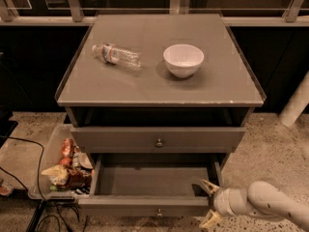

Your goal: Open middle drawer

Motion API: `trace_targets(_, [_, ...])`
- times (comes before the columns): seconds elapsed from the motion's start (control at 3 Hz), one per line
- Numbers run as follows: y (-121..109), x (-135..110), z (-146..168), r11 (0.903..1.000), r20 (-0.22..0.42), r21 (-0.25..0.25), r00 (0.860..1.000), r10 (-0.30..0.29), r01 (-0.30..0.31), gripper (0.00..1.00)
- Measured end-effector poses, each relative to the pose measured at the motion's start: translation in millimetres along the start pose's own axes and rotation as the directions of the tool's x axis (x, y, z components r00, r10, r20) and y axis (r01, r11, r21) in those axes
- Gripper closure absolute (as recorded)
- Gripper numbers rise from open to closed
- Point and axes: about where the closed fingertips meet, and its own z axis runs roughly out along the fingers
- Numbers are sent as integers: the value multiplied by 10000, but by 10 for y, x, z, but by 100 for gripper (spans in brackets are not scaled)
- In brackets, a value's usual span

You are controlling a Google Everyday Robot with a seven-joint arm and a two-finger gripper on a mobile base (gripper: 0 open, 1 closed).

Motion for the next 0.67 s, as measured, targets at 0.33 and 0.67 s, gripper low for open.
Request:
trace_targets(0.33, [56,27,-6,9998,-4,-194,10000,70,-70,33])
trace_targets(0.67, [50,21,-15,9998,-4,-195,10000,70,-70,58])
